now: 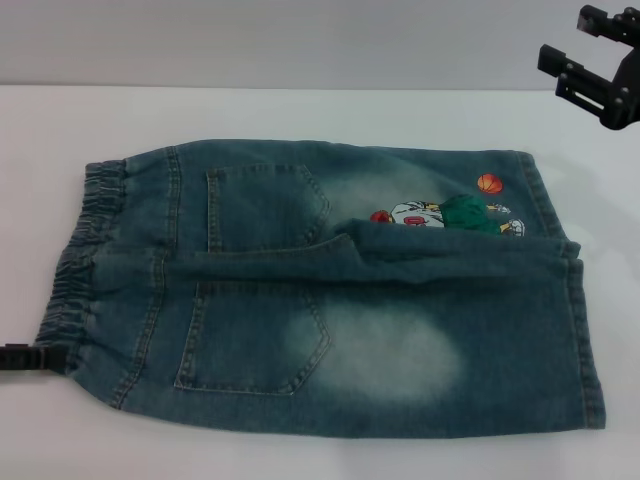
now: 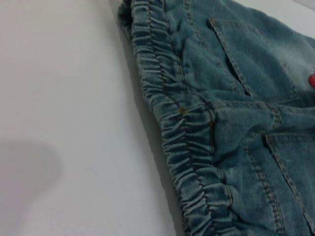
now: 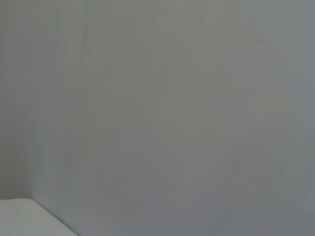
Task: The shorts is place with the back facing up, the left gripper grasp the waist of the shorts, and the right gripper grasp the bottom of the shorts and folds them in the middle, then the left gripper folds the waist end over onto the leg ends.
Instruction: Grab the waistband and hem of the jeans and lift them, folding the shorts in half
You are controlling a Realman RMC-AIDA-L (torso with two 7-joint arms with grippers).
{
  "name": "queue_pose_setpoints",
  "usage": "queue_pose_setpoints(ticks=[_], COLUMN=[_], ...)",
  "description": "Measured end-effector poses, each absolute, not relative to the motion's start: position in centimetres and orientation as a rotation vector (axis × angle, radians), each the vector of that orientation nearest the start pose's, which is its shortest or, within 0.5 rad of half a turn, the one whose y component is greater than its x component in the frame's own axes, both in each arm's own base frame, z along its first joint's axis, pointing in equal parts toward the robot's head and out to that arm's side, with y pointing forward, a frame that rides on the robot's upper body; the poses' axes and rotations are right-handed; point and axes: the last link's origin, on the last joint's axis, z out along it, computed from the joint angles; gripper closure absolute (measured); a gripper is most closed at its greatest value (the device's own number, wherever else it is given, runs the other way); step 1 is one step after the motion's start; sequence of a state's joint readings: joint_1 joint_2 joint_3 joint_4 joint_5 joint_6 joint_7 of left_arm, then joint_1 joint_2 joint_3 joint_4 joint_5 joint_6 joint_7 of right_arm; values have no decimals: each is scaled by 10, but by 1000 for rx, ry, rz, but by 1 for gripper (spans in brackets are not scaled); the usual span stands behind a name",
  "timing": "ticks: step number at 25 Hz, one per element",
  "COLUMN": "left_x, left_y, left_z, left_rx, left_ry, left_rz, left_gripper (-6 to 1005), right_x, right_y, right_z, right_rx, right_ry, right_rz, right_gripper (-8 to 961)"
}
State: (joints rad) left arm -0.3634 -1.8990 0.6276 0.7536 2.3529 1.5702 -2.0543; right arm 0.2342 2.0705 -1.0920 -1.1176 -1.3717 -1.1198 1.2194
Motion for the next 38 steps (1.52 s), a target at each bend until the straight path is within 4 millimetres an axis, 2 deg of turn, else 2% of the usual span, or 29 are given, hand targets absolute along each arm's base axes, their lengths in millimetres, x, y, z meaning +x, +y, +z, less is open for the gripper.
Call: queue_pose_setpoints(ticks=[17, 38], left_x=[-368, -356], left_y=[282, 292], left_z=[73, 80], left_rx=[-2359, -2402], left_ry=[-1629, -1584], left_rz=[-184, -226], left_gripper=[138, 137], right_x=[242, 246], right_y=[349, 345], right_z=[78, 77], right_rx=[-2173, -2173], right_ry=[225, 240], right_rz=[717, 717], right_gripper=[376, 378])
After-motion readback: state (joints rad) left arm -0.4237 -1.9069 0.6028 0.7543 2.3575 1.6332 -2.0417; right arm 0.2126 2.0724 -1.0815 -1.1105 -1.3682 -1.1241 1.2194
